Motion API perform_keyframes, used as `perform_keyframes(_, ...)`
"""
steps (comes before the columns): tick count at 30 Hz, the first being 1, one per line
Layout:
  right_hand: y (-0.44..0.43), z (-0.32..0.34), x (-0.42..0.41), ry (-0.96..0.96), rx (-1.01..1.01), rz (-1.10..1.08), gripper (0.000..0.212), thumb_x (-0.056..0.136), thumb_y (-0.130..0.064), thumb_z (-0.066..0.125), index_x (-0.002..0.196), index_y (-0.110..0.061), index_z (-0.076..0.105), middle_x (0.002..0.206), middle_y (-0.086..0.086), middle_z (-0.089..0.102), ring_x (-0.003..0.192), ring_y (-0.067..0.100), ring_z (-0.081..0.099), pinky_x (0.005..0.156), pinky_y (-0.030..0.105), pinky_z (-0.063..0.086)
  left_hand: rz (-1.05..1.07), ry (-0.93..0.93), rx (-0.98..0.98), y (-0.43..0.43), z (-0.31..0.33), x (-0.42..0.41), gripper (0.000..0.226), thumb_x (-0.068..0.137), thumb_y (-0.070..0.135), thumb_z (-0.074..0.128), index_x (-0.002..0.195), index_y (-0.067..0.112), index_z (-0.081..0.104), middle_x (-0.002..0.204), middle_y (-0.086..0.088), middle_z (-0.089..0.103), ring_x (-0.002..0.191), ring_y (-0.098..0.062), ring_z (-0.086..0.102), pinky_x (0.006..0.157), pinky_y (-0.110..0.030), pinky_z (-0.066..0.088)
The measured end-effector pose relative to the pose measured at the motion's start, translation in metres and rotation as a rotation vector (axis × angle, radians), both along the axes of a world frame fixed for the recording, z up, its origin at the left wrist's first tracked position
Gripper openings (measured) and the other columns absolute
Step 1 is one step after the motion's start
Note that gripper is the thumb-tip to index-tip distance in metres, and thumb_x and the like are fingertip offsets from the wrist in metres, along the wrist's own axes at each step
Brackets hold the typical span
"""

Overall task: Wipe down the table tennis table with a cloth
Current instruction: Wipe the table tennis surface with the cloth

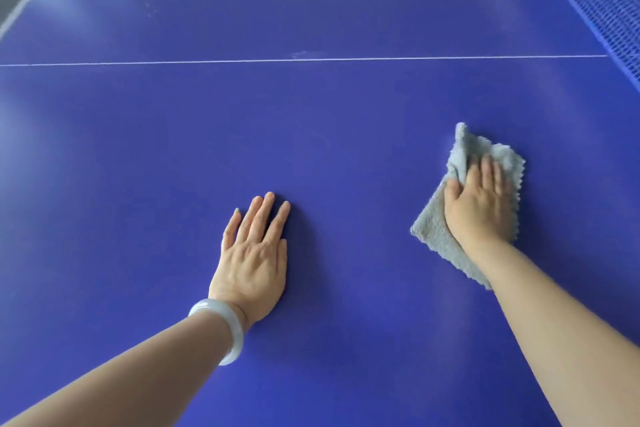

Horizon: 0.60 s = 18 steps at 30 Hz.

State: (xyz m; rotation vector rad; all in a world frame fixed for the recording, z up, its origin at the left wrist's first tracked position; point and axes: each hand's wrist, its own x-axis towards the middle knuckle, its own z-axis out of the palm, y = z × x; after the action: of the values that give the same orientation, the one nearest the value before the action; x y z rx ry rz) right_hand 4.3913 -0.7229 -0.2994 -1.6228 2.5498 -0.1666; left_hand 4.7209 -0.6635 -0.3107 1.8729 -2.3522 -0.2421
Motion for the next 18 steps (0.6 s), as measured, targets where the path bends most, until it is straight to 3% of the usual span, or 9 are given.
perform_keyframes(2, -0.006, 0.000, 0.028, -0.017, -0.006, -0.172, 0.059, 0.104, -0.030, 0.027, 0.155, 0.000, 0.020, 0.164, 0.016, 0.015, 0.153, 0.029, 0.009, 0.123, 0.047, 0.007, -0.002, -0.008, 0.004, 0.000, 0.000, 0.000, 0.059, 0.098, 0.030, 0.016, 0.156, 0.018, 0.022, 0.163, -0.004, 0.017, 0.151, -0.020, 0.010, 0.123, -0.043, 0.006)
perform_keyframes(4, 0.005, -0.003, 0.084, 0.009, -0.053, -0.081, 0.059, 0.103, -0.029, 0.028, 0.153, 0.001, 0.024, 0.163, 0.018, 0.020, 0.152, 0.032, 0.012, 0.123, 0.050, 0.009, 0.003, -0.015, 0.006, 0.000, 0.000, 0.000, 0.058, 0.099, 0.028, 0.018, 0.155, 0.017, 0.024, 0.163, -0.005, 0.018, 0.151, -0.021, 0.013, 0.122, -0.044, 0.008)
perform_keyframes(7, 0.036, -0.012, 0.166, 0.030, -0.098, 0.552, 0.056, 0.101, -0.030, 0.029, 0.151, -0.004, 0.037, 0.160, 0.013, 0.030, 0.151, 0.027, 0.022, 0.123, 0.049, 0.019, -0.009, -0.001, 0.000, -0.001, 0.001, -0.001, 0.056, 0.099, 0.025, 0.026, 0.154, 0.016, 0.030, 0.161, -0.006, 0.024, 0.150, -0.022, 0.018, 0.120, -0.046, 0.012)
perform_keyframes(9, 0.030, -0.009, 0.169, 0.040, -0.042, 0.897, 0.059, 0.101, -0.037, 0.026, 0.155, -0.012, 0.031, 0.164, 0.004, 0.022, 0.153, 0.018, 0.014, 0.123, 0.044, 0.017, -0.025, 0.022, -0.005, -0.001, 0.002, 0.000, 0.055, 0.098, 0.022, 0.031, 0.153, 0.014, 0.032, 0.160, -0.006, 0.025, 0.150, -0.023, 0.019, 0.119, -0.048, 0.016)
perform_keyframes(10, 0.016, -0.008, 0.153, 0.058, -0.021, 0.957, 0.061, 0.101, -0.040, 0.025, 0.157, -0.015, 0.025, 0.165, 0.001, 0.016, 0.153, 0.015, 0.009, 0.124, 0.042, 0.013, -0.027, 0.025, -0.008, -0.001, 0.001, 0.000, 0.055, 0.098, 0.022, 0.031, 0.153, 0.014, 0.031, 0.160, -0.006, 0.024, 0.150, -0.024, 0.019, 0.119, -0.048, 0.017)
perform_keyframes(12, -0.016, -0.010, 0.111, 0.083, 0.002, 0.824, 0.061, 0.103, -0.044, 0.023, 0.158, -0.019, 0.015, 0.166, -0.003, 0.007, 0.154, 0.013, 0.004, 0.126, 0.038, 0.006, -0.024, 0.014, -0.001, 0.000, 0.000, 0.002, 0.056, 0.098, 0.023, 0.029, 0.153, 0.014, 0.030, 0.161, -0.007, 0.023, 0.150, -0.023, 0.018, 0.118, -0.048, 0.017)
perform_keyframes(15, -0.051, -0.007, 0.057, 0.015, -0.013, 0.219, 0.062, 0.103, -0.040, 0.029, 0.157, -0.011, 0.020, 0.166, 0.005, 0.014, 0.154, 0.020, 0.008, 0.125, 0.041, 0.007, -0.027, 0.020, 0.012, 0.000, 0.001, 0.001, 0.055, 0.098, 0.025, 0.028, 0.151, 0.015, 0.036, 0.160, -0.007, 0.028, 0.149, -0.023, 0.023, 0.117, -0.048, 0.019)
perform_keyframes(18, -0.060, -0.013, 0.052, 0.048, -0.012, 0.076, 0.063, 0.102, -0.038, 0.027, 0.156, -0.006, 0.021, 0.166, 0.008, 0.013, 0.154, 0.022, 0.007, 0.125, 0.041, 0.000, -0.025, 0.018, -0.005, -0.001, 0.004, -0.001, 0.053, 0.095, 0.025, 0.030, 0.141, 0.010, 0.051, 0.153, -0.011, 0.040, 0.143, -0.027, 0.035, 0.113, -0.049, 0.024)
